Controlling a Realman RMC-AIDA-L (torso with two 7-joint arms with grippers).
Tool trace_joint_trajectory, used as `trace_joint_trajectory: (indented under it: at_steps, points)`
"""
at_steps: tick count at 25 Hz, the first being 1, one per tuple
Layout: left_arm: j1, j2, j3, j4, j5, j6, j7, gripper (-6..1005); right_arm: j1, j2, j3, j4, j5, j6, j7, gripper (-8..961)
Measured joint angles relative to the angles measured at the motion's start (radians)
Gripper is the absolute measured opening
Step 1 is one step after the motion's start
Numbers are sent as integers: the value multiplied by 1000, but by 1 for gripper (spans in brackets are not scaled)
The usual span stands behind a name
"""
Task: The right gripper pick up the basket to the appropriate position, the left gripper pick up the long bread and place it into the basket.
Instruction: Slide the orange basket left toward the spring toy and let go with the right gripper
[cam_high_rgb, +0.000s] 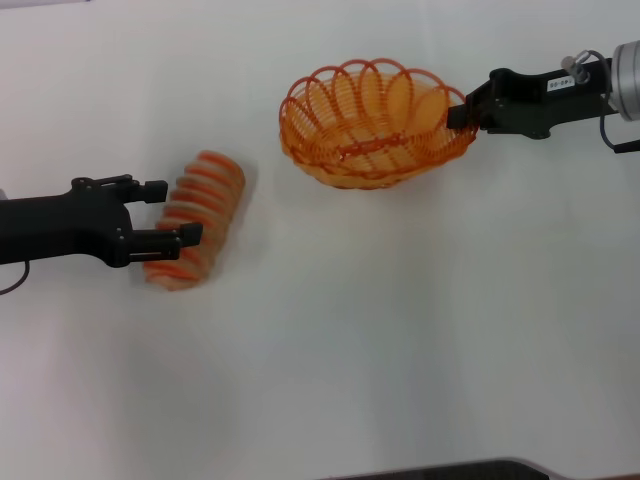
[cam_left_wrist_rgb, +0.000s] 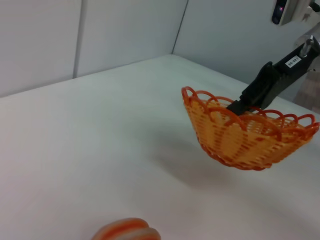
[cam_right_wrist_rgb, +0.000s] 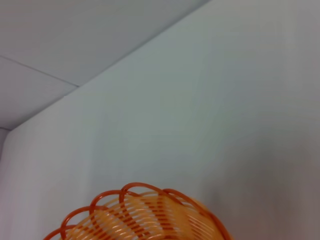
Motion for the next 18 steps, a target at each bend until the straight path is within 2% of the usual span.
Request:
trace_joint_trajectory:
  at_steps: [6, 12, 18]
  points:
    - [-1, -1, 0, 7, 5, -20, 0, 828, 24, 5, -15, 22, -31, 44, 58, 81]
    - [0, -20, 0, 39, 23, -43, 0, 828, 40, 9, -36, 43, -31, 99, 85, 80]
    - [-2, -22, 0, 41, 24, -49, -1, 828, 45, 12, -39, 83, -31, 148, 103, 81]
